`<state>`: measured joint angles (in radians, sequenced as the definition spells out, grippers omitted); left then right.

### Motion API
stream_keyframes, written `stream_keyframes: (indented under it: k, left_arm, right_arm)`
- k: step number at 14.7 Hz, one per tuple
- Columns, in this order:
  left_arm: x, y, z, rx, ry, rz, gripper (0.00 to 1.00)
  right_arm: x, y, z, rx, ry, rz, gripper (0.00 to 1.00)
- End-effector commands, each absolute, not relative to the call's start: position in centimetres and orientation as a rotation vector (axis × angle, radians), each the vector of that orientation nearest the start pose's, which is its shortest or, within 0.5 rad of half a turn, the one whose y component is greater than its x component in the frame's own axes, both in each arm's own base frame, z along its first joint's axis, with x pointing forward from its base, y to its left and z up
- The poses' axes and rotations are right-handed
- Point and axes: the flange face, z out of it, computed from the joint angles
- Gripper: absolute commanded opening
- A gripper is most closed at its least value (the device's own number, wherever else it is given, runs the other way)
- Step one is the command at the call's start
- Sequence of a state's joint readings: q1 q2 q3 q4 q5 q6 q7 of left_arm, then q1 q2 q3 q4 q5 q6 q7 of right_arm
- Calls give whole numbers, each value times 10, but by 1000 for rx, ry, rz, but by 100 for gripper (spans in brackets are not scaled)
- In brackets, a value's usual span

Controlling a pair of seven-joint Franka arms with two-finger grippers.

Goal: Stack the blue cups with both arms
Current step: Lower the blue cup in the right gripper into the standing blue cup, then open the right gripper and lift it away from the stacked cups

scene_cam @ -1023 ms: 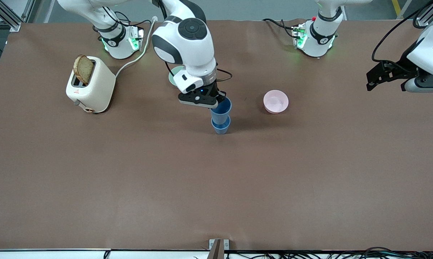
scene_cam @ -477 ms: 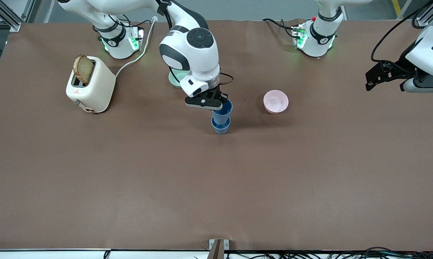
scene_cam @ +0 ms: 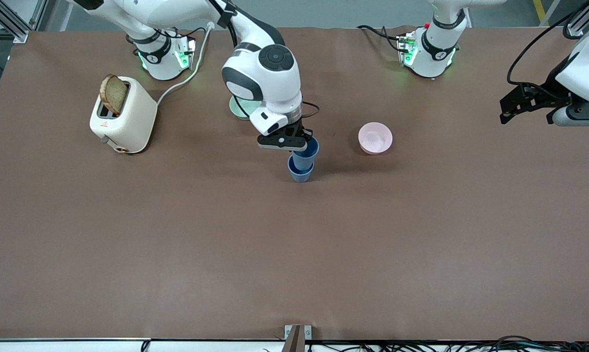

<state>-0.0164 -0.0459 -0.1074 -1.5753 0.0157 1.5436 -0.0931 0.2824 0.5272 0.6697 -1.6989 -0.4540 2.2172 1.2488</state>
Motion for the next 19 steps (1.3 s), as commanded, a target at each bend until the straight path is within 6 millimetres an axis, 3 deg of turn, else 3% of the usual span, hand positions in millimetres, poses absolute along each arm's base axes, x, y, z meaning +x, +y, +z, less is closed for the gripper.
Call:
stream_keyframes:
  k: [1, 2, 3, 4, 5, 7, 11, 13, 16, 17, 19]
  left_arm:
    - [529, -60, 647, -3121, 35, -27, 100]
    - [529, -57, 647, -3121, 28, -27, 100]
    - [529, -55, 648, -3121, 20, -29, 100]
    - [529, -55, 648, -3121, 20, -29, 100]
    - [529, -55, 648, -3121, 13, -29, 100]
    - [529, -56, 648, -3121, 11, -27, 100]
    - [527, -56, 650, -3120, 8, -27, 100]
    - [527, -57, 651, -3120, 11, -29, 100]
    - [527, -57, 650, -3120, 11, -27, 100]
    - [527, -57, 649, -3120, 11, -24, 100]
    - [527, -57, 650, -3120, 11, -27, 100]
  right_arm:
    - [444, 508, 346, -3049, 181, -217, 12]
    - [445, 507, 346, -3050, 178, -220, 23]
    - [446, 506, 346, -3053, 181, -219, 43]
    - [449, 503, 347, -3054, 184, -222, 69]
    - [450, 502, 350, -3053, 180, -229, 83]
    - [469, 486, 363, -3041, 219, -263, 90]
    - [500, 438, 423, -3048, 247, -398, 100]
    - [508, 414, 451, -3071, 298, -454, 100]
    - [520, 377, 474, -3150, 251, -470, 100]
    - [527, 360, 483, -3153, 257, -428, 100]
    - [550, 303, 509, -3118, 220, -350, 100]
